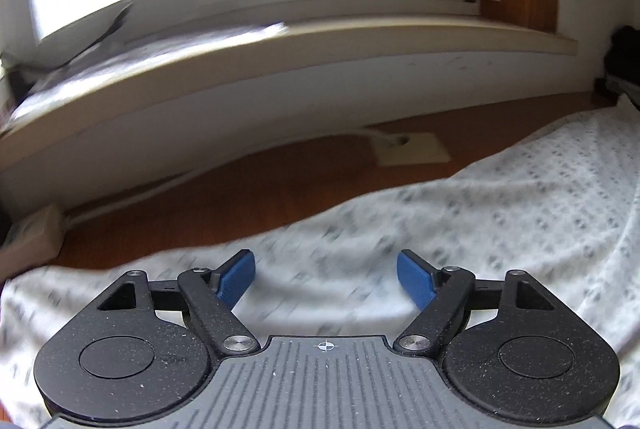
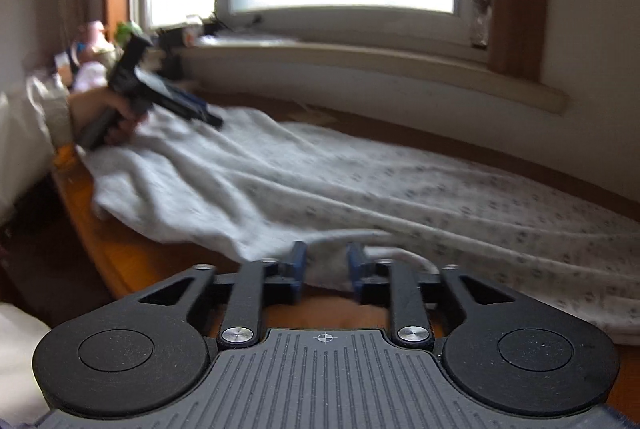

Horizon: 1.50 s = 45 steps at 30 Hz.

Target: Fold clothes

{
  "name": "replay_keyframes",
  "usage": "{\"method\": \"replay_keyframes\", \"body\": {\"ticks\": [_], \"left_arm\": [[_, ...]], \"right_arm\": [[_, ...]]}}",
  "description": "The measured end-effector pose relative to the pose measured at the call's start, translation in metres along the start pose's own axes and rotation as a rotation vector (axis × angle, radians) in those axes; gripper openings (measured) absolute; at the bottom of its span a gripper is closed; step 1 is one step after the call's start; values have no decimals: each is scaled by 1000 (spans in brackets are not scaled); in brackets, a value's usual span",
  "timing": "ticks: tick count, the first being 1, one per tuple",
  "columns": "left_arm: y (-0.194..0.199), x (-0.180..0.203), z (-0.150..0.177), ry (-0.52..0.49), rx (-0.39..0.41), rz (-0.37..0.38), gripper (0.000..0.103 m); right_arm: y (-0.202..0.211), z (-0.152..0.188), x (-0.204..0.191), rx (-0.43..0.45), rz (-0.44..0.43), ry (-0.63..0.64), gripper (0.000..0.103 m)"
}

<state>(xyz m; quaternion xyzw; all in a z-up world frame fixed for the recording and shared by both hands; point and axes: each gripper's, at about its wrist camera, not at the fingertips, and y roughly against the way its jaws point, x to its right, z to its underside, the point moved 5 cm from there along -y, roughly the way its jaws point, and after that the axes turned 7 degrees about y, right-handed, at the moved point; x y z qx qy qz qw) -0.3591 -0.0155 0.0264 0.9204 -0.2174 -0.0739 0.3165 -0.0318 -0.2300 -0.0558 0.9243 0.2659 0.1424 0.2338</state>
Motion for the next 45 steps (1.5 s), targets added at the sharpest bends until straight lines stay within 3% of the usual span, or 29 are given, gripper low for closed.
{"method": "replay_keyframes", "body": {"ticks": [6,9,10,11,12,13,16,19,24,26,28,31,34,36,37,38,40,43,45], "left_arm": [[-22,47,-23,-86,-5,101,80],[-38,71,-28,-147,-44,170,71],[-44,79,-29,-165,-70,204,54],[-49,84,-29,-176,-86,222,48],[-52,89,-31,-184,-84,225,48],[-55,93,-33,-199,-84,231,46],[-58,97,-40,-221,-86,230,0],[-59,88,-55,-192,-37,123,0],[-57,79,-61,-120,-5,92,2],[-57,82,-57,-124,-8,106,31],[-57,87,-52,-134,-17,151,55],[-56,94,-44,-172,-45,204,56],[-58,93,-34,-218,-67,220,60],[-60,90,-28,-226,-67,231,60],[-59,86,-27,-206,-66,247,52],[-59,84,-26,-193,-63,249,37],[-60,80,-24,-173,-55,242,25],[-64,66,-24,-170,-34,201,21],[-66,55,-25,-134,-24,219,21]], "right_arm": [[-13,9,28,-60,91,58,40],[-19,13,38,-80,92,86,39],[-21,14,40,-79,84,90,28],[-21,15,43,-62,79,88,15],[-22,16,45,-54,70,76,5],[-23,17,48,-54,64,55,4],[-11,14,54,1,92,8,3],[9,15,58,26,87,-25,3],[21,34,49,-31,85,-26,4],[25,38,50,-29,89,-42,6],[29,38,60,-6,116,-78,17],[32,37,78,23,164,-130,32],[26,35,90,29,158,-162,35],[18,34,94,19,155,-153,38],[13,34,95,10,155,-145,40],[10,34,97,5,155,-142,41],[5,33,101,5,151,-151,41],[-2,32,111,-10,160,-185,42],[-8,32,117,-36,171,-192,43]]}}
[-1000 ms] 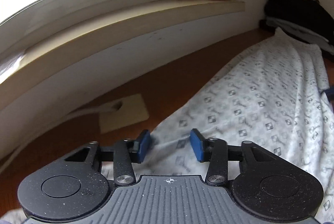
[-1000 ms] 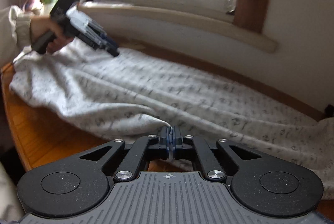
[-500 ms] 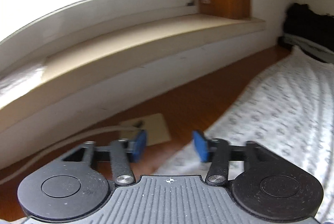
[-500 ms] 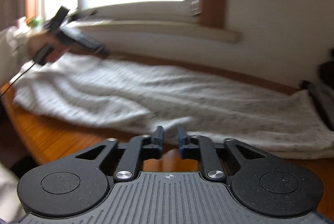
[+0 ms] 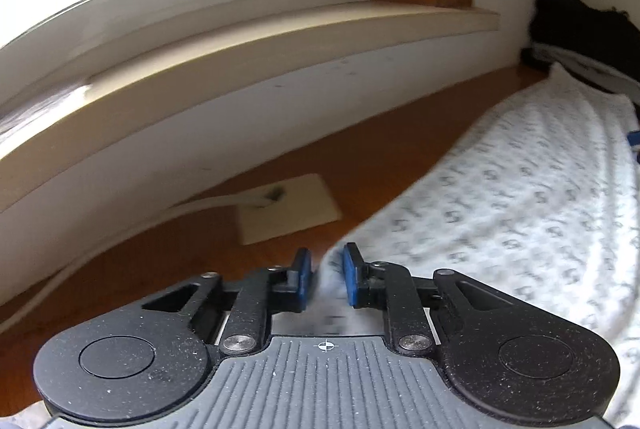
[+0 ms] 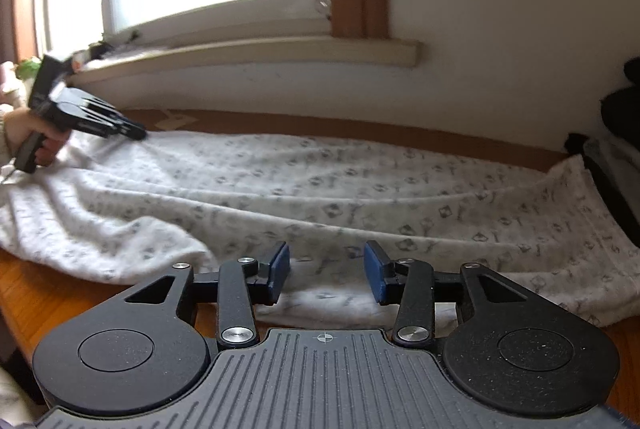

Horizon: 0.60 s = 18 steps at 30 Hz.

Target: Fold clothes

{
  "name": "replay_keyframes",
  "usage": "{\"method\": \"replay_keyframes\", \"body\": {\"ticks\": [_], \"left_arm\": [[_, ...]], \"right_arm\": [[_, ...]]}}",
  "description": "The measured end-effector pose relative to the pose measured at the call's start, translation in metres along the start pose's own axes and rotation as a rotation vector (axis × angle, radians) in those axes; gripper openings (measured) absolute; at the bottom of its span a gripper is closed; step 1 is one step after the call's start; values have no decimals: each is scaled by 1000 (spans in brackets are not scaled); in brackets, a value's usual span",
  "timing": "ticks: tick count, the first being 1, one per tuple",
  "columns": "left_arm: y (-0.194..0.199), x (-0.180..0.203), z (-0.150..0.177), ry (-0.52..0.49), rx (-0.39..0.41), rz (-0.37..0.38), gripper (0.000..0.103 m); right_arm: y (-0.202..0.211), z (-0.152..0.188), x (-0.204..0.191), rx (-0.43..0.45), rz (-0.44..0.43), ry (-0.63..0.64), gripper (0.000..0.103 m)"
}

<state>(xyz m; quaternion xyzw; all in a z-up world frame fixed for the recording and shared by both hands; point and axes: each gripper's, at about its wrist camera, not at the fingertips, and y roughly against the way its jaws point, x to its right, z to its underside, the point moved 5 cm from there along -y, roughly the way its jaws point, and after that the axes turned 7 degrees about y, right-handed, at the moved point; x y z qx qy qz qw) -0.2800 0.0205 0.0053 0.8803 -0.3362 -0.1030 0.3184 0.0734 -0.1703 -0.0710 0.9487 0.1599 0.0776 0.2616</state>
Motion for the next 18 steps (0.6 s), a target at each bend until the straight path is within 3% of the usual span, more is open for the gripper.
{"method": "replay_keyframes", "body": {"ticks": [3,12,18], "left_arm": [[0,-11,0,32,16,25,21],[-1,-28,-2,66,30,18,25],[-2,-32,-2,89,29,16,32]], "right_arm": [[-8,0,8,-45,12,-16,52],[-15,1,27,-44,20,-112,52],[-18,-1,17,-64,51,-49,55]]}}
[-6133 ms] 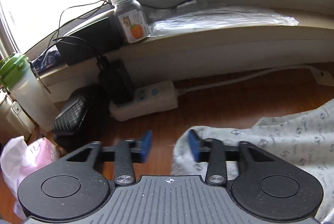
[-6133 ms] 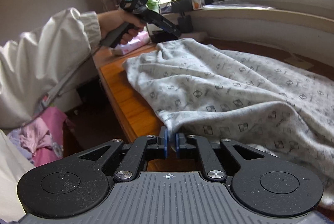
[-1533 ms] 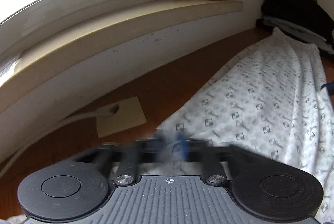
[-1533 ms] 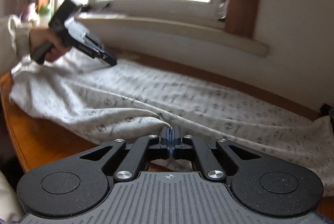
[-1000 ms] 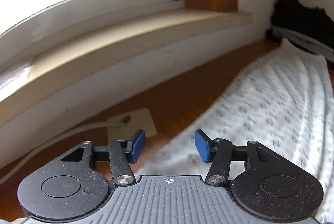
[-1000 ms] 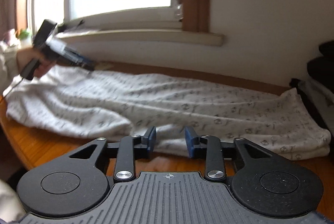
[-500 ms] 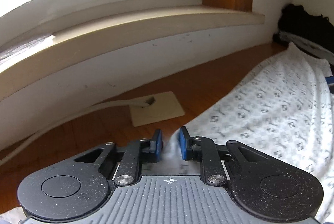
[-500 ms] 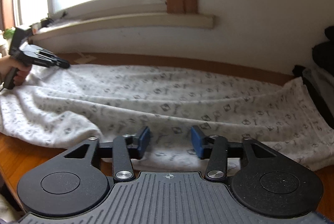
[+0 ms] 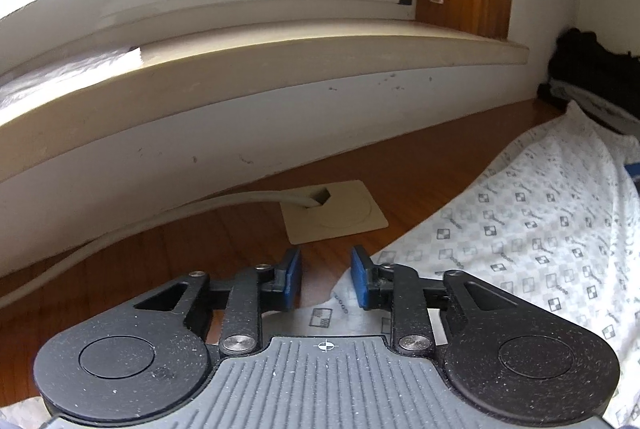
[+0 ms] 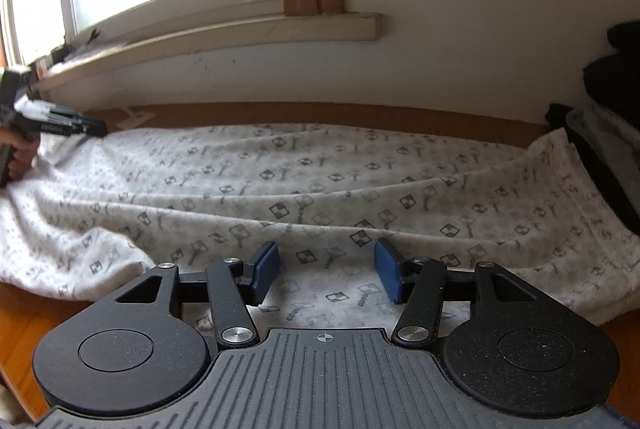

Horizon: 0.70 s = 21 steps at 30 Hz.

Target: Fold clothes

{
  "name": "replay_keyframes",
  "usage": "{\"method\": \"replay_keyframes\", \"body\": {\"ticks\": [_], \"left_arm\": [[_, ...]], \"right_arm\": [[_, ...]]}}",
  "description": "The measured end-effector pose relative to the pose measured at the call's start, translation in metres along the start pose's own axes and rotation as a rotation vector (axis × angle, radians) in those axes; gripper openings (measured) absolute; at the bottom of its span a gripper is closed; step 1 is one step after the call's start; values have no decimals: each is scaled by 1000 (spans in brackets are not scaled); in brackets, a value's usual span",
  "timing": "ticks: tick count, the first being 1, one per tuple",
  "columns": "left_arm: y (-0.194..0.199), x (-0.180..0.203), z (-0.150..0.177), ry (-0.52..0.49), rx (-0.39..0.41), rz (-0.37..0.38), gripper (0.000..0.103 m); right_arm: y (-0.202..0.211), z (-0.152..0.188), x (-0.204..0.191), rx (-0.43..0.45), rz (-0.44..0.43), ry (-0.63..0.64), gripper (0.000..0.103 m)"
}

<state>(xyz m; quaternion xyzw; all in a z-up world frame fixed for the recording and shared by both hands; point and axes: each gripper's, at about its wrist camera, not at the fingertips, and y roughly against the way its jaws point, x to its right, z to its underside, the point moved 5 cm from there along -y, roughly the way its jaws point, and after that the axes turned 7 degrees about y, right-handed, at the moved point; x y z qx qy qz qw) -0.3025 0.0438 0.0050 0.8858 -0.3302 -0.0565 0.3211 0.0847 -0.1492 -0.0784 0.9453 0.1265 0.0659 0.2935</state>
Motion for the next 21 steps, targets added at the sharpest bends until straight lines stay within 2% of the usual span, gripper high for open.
{"method": "replay_keyframes", "body": {"ticks": [3,9,11,16,21], "left_arm": [[0,0,0,-1,0,1,34],[1,0,1,3,-1,15,43],[1,0,1,1,-1,16,50],[8,0,1,-3,32,11,53],[31,-6,6,-16,46,20,68]], "right_arm": [[-1,-1,-2,-5,10,18,55],[-1,-2,-2,-7,5,16,58],[-2,-2,-3,-8,12,21,58],[-1,-2,-3,-8,18,18,59],[-2,-2,-3,-7,19,21,59]]}}
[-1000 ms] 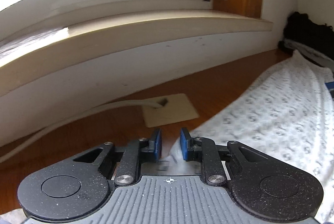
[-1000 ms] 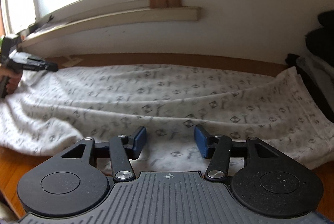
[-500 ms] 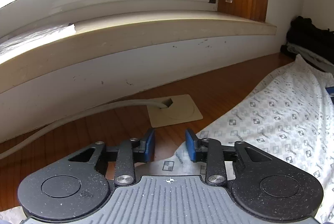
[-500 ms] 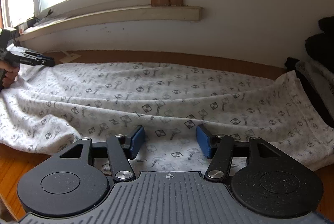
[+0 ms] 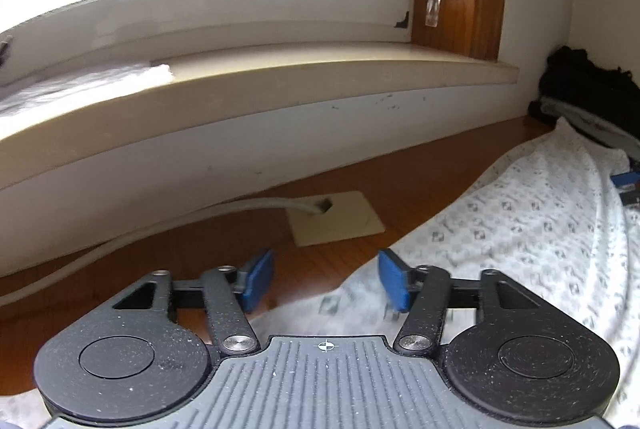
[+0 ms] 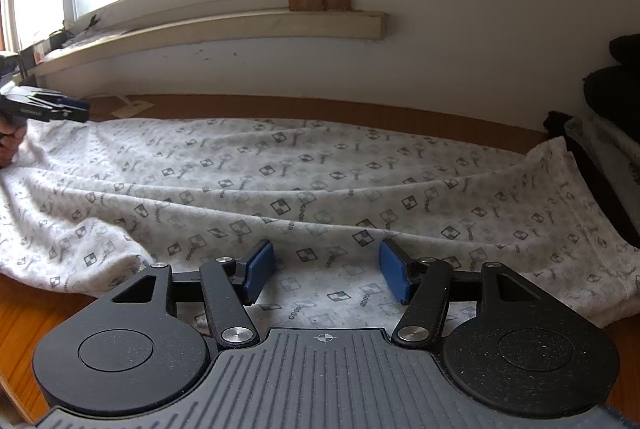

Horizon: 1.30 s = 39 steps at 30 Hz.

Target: Fold clothes

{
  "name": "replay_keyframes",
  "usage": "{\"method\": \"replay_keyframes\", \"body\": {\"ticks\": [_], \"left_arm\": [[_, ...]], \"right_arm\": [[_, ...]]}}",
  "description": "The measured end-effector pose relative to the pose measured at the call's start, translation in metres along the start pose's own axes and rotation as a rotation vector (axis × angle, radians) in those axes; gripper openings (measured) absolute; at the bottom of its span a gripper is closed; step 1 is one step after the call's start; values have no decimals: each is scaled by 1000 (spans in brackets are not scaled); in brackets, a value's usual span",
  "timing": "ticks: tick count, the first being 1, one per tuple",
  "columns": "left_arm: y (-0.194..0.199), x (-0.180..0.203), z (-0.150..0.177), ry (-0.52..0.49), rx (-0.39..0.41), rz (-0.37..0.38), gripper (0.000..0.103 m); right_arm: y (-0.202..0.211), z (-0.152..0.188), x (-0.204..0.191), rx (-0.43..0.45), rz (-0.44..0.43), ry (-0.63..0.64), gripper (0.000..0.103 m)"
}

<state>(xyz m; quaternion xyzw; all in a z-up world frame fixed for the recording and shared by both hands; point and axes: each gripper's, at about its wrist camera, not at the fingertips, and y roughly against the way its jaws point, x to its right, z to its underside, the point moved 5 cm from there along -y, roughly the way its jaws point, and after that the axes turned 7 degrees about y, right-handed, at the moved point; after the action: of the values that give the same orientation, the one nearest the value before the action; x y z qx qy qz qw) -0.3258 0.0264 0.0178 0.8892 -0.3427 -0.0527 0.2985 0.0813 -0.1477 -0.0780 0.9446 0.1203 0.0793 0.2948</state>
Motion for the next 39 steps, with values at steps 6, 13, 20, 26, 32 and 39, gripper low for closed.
{"method": "replay_keyframes", "body": {"ticks": [6,13,20,26,32,39], "left_arm": [[-1,-4,11,-28,-108,23,75],[1,-16,9,-24,-67,-55,3],[-3,-38,2,14,-69,-241,4],[60,-40,10,30,-10,-235,38],[108,-60,38,-11,-49,-280,49],[122,-96,70,42,-98,-312,53]], "right_arm": [[0,0,0,1,1,0,59],[1,1,-1,2,-3,8,59],[2,3,0,3,-18,25,59],[8,3,1,34,-13,23,59],[21,-15,-38,110,-1,103,59],[-2,-69,-168,149,-271,239,59]]}}
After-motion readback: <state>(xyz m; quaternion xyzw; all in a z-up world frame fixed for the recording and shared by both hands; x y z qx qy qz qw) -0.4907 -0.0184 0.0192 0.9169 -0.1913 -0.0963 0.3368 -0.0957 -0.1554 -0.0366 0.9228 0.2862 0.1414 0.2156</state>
